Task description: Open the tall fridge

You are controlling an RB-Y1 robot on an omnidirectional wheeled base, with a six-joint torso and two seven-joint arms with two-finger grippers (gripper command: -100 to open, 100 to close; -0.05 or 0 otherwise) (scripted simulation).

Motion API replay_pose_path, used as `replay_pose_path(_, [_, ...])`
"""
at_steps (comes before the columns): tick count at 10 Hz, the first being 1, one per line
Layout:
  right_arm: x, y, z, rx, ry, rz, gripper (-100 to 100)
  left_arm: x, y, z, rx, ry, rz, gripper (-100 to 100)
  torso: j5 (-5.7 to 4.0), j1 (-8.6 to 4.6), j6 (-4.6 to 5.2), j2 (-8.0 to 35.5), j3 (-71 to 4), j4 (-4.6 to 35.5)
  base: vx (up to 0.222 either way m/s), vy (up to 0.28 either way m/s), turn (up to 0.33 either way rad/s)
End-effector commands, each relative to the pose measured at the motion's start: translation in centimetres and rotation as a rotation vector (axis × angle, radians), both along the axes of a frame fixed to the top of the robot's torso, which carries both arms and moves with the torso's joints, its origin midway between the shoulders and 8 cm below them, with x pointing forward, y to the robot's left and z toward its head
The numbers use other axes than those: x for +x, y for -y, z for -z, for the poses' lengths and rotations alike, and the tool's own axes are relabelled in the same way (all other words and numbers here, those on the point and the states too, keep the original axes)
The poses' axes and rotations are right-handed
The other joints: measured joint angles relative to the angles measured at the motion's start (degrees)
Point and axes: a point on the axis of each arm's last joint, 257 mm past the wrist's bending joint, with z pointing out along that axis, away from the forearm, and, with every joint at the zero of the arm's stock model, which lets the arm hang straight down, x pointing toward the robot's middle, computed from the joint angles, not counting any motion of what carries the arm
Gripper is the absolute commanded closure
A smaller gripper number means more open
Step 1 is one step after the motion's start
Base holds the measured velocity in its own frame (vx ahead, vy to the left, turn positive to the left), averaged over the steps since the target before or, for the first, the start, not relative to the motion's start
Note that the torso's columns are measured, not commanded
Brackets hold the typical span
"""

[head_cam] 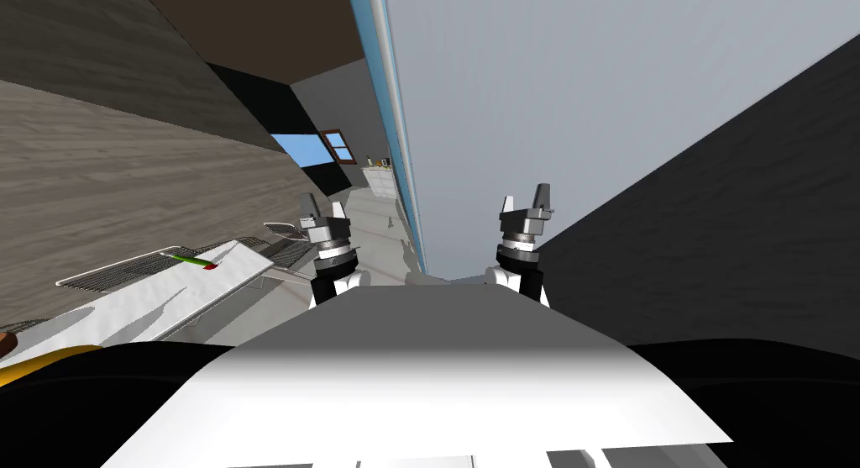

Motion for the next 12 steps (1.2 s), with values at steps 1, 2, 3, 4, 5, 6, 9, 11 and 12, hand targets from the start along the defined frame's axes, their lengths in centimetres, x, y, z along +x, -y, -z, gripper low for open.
replay_pose_path(1, [0.0,0.0,0.0,0.0,0.0,0.0,0,0.0,0.0,0.0,0.0,0.0,0.0,0,0.0,0.0,0.0,2.3,-4.7,2.3,0.0,0.0,0.0])
replay_pose_path(2, [0.0,0.0,0.0,0.0,0.0,0.0,0,0.0,0.0,0.0,0.0,0.0,0.0,0,0.0,0.0,0.0,6.0,-12.0,6.0,0.0,0.0,0.0])
replay_pose_path(3, [0.0,0.0,0.0,0.0,0.0,0.0,0,0.0,0.0,0.0,0.0,0.0,0.0,0,0.0,0.0,0.0,10.0,-20.1,10.1,0.0,0.0,0.0])
replay_pose_path(4, [0.0,0.0,0.0,0.0,0.0,0.0,0,0.0,0.0,0.0,0.0,0.0,0.0,0,0.0,0.0,0.0,14.2,-28.5,14.2,0.0,0.0,0.0])
replay_pose_path(5, [0.0,0.0,0.0,0.0,0.0,0.0,0,0.0,0.0,0.0,0.0,0.0,0.0,0,0.0,0.0,0.0,18.5,-36.9,18.5,0.0,0.0,0.0])
replay_pose_path(6, [0.0,0.0,0.0,0.0,0.0,0.0,0,0.0,0.0,0.0,0.0,0.0,0.0,0,0.0,0.0,0.0,22.7,-45.4,22.7,0.0,0.0,0.0])
replay_pose_path(9, [0.0,0.0,0.0,0.0,0.0,0.0,0,0.0,0.0,0.0,0.0,0.0,0.0,0,0.0,0.0,0.0,35.4,-70.7,35.4,0.0,0.0,0.0])
replay_pose_path(11, [0.3,-0.8,0.3,-0.098,-0.015,0.0,-100,0.0,0.0,0.0,0.0,0.0,0.0,0,0.01,0.03,0.0,41.5,-83.1,41.5,0.02,0.024,-0.037])
replay_pose_path(12, [0.4,-1.1,0.6,-0.147,-0.022,0.009,-100,0.0,0.0,0.0,0.0,0.0,0.0,0,0.02,0.08,0.0,42.0,-84.3,42.0,0.044,0.073,-0.054])
